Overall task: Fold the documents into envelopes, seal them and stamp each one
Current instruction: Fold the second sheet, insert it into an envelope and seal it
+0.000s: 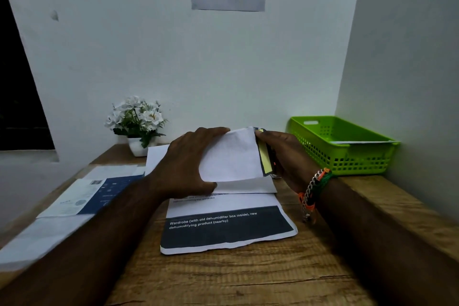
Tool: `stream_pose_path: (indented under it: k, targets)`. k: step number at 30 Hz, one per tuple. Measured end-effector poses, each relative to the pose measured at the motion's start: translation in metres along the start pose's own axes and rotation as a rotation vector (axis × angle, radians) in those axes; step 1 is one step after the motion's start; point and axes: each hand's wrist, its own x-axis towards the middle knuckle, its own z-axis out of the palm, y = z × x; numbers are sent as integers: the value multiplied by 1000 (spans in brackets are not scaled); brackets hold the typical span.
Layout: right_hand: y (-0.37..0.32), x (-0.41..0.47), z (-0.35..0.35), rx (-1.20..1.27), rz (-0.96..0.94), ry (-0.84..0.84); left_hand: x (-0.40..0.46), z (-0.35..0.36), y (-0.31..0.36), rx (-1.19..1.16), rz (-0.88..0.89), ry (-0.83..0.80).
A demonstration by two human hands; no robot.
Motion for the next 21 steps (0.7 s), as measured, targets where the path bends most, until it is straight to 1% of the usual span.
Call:
stream_pose_path:
  k: [3, 8, 11, 14, 16, 18, 20, 21]
  targets:
    - [4, 2, -1, -45, -35, -9, 0, -1, 2, -11, 1, 14]
    - [8, 2, -8, -238, -210, -54, 0, -2, 1, 0, 13, -17]
    - [10, 2, -9, -341, -231, -100, 0, -4, 4, 22, 21, -42]
    - [15, 3, -10, -440, -255, -109, -1, -7, 8, 57, 17, -71]
    - [14, 2, -10, -371, -238, -103, -2, -7, 11, 85, -5, -88]
    - [10, 0, -9, -231, -175, -108, -2, -6, 13, 96, -35, -83]
    - [6, -2, -8, -107, -105, -112, -2, -6, 17, 93, -67, -53]
    - [5, -3, -7, -89, -87, -105, -2, -6, 18, 95, -78, -33]
